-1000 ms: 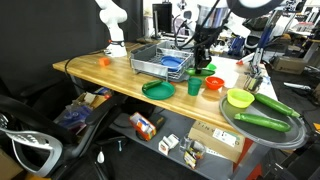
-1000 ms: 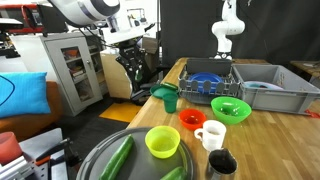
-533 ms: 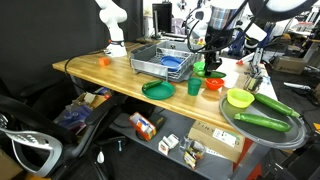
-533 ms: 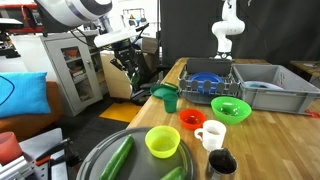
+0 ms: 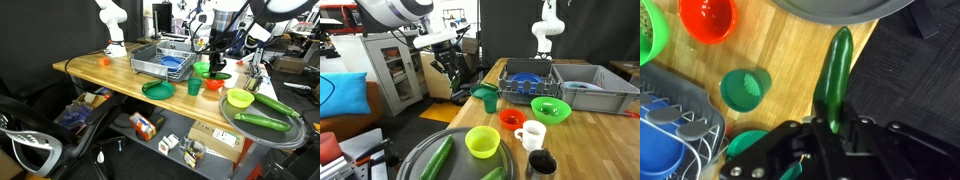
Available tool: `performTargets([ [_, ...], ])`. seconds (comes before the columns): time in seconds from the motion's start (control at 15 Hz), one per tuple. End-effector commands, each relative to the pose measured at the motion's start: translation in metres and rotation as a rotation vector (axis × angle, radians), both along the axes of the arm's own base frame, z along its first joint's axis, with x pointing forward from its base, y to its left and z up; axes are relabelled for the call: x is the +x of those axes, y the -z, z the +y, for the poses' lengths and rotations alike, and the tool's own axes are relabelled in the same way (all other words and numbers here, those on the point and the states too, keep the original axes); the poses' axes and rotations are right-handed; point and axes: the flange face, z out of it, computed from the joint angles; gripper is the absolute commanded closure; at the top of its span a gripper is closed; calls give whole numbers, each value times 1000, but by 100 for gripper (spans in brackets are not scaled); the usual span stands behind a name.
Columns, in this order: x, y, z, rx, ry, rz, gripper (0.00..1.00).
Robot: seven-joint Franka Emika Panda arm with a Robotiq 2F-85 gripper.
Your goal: Remove the small pepper from the dark green plate and put it on the grey plate
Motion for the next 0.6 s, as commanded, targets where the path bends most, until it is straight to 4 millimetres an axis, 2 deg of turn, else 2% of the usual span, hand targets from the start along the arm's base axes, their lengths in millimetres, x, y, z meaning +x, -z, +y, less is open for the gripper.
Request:
performTargets([
  [0.0, -20, 1, -32, -33, 105, 42, 95],
  [0.27, -59, 14, -85, -74, 316, 100, 95],
  [0.53, -115, 27, -134, -85, 567, 166, 95],
])
